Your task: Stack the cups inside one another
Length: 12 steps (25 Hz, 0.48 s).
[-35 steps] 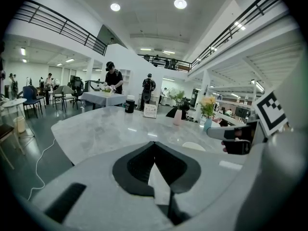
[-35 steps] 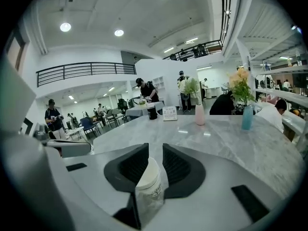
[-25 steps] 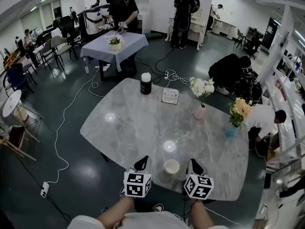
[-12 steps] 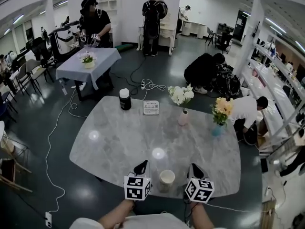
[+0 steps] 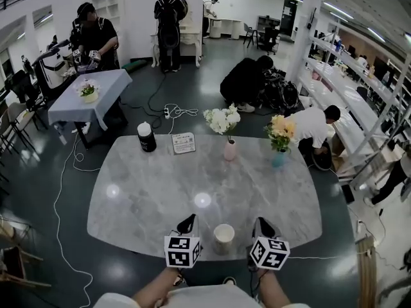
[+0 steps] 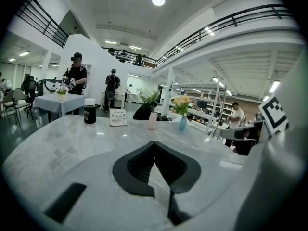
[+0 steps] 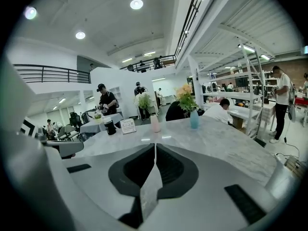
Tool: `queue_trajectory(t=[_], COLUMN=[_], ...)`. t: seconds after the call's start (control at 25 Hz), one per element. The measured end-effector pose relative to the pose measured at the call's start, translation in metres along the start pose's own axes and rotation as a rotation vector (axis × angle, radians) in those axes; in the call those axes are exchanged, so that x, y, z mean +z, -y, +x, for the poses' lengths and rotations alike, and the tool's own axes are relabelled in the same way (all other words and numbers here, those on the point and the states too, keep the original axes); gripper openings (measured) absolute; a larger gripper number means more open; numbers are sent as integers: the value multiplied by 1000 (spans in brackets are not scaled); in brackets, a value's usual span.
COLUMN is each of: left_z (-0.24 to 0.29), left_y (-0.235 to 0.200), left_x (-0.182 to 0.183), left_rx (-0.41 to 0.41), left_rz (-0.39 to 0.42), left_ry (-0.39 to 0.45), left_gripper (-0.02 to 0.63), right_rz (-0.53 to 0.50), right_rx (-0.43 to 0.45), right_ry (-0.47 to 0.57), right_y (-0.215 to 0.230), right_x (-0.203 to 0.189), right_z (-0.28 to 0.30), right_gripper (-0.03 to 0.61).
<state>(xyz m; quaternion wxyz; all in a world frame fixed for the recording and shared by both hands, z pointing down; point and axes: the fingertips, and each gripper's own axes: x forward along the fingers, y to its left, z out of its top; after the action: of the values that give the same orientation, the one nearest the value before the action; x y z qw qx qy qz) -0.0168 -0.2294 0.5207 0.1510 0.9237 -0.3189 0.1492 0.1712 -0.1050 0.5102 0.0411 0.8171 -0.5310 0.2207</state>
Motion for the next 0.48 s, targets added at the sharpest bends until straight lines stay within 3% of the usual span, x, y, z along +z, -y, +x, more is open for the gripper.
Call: queue_trajectory(t=[0.48], left_z=[8], left_y=[11], left_x=[-4], left_rx=[-24], left_rz=[-3], left_ry=[-14], left_gripper=[9], right_rz=[-3], right_rx=[-2], right_ry=[-20], right_y=[2], right_x=[-4], right_z=[-3], right_gripper=[15])
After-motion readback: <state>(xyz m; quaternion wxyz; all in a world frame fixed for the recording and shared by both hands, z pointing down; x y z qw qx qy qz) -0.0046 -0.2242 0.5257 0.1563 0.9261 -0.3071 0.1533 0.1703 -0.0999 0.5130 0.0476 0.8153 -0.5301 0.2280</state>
